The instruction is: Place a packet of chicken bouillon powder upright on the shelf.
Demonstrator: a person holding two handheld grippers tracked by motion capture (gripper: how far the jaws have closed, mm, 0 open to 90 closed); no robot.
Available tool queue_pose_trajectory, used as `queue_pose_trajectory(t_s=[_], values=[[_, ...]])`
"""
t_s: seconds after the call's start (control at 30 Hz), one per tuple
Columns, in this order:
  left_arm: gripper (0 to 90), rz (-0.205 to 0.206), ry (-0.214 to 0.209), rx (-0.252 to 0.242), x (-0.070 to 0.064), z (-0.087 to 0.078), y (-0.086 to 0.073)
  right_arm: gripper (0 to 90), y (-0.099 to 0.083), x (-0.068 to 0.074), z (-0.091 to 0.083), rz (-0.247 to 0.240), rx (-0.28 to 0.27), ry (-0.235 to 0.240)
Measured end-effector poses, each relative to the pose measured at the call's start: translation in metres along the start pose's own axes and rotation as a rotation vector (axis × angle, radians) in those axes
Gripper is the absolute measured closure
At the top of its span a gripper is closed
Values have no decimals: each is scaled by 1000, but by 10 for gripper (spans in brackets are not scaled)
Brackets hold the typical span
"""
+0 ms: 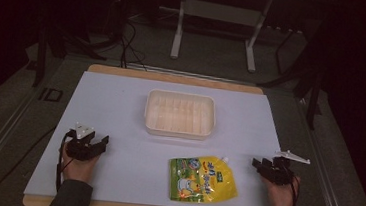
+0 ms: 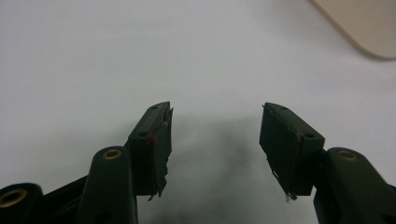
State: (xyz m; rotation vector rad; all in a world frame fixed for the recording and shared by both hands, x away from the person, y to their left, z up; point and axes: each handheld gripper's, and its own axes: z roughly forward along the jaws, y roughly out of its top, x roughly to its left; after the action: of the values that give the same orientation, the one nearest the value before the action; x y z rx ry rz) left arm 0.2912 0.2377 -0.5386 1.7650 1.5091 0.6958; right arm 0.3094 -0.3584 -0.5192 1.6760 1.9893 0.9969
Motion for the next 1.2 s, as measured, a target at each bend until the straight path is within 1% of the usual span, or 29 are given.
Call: queue_pose_trajectory(t_s=[0.03,0.07,0.1,0.13,0.17,0.2,0.23,0.33,0.4,0.53,0.63,0.7,0.77,0.83,0.93,1.0,1.1,1.2], values=[[430,0,0,0,0,0,0,535,0,0,0,0,0,0],[430,-1,3,-7,2,0,0,541,0,0,-3,-7,6,23],[428,-1,3,-10,3,0,0,540,0,0,-5,-5,2,34],[425,-1,3,-10,3,0,0,540,0,0,-5,-5,2,34],[425,-4,3,-2,6,1,-1,539,1,1,-8,6,-2,44],[419,-10,-2,3,7,1,-1,516,1,5,-12,16,-5,76],[419,-14,-4,-2,7,1,-1,511,2,8,-14,10,-7,80],[419,13,2,-7,4,1,-1,498,1,18,-21,-13,6,106],[419,32,10,-6,2,1,-1,471,0,23,-25,-15,10,129],[419,39,12,-5,1,1,-1,417,-7,28,-31,4,28,188],[419,42,11,-2,0,1,-1,402,-15,30,-31,22,57,243],[417,45,3,-2,0,1,-1,396,-19,33,-30,32,70,268],[417,48,1,-6,0,1,-1,395,-24,37,-29,37,76,278],[417,51,5,-6,-1,1,-1,395,-27,41,-27,38,92,310],[417,48,3,-6,0,1,-1,396,-28,49,-25,30,112,329],[417,46,0,-5,0,1,-1,396,-29,54,-23,20,122,330],[416,48,-1,-6,0,1,-1,415,-31,58,-18,25,143,356],[415,49,-1,-6,0,1,-1,426,-31,62,-15,14,160,372]])
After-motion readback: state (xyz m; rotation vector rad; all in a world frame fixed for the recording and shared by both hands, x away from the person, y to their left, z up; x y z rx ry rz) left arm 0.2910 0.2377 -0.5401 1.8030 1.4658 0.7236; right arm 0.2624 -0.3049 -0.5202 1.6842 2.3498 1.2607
